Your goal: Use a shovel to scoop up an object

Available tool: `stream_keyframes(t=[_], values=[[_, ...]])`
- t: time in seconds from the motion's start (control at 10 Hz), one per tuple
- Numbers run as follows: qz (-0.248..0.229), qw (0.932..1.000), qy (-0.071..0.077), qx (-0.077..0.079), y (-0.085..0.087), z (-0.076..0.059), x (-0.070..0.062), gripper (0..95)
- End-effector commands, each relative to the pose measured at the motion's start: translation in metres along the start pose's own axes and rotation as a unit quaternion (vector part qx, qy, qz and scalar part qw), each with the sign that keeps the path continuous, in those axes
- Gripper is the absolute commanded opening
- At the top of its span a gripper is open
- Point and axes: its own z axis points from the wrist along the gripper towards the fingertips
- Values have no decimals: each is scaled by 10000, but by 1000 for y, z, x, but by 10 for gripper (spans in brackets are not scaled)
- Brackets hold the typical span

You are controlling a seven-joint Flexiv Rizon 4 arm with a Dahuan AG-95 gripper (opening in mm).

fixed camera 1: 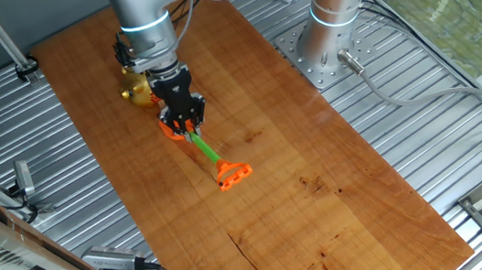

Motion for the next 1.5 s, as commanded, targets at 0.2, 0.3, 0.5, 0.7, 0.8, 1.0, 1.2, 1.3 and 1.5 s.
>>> stream_keyframes(t=[0.2,0.3,0.5,0.7,0.8,1.0,1.2,1.3,1.5], values=[[-1,10000,2,5,0,1,1,0],[-8,10000,3,5,0,0,2,0],[-19,10000,1,4,1,0,3,0],[-21,10000,0,7,2,1,4,0],[-34,10000,0,8,3,1,5,0],[-41,10000,0,9,3,1,6,0],[-59,10000,5,9,4,1,8,0],[-63,10000,3,8,5,0,9,0],[-79,10000,10,6,5,-1,12,0]])
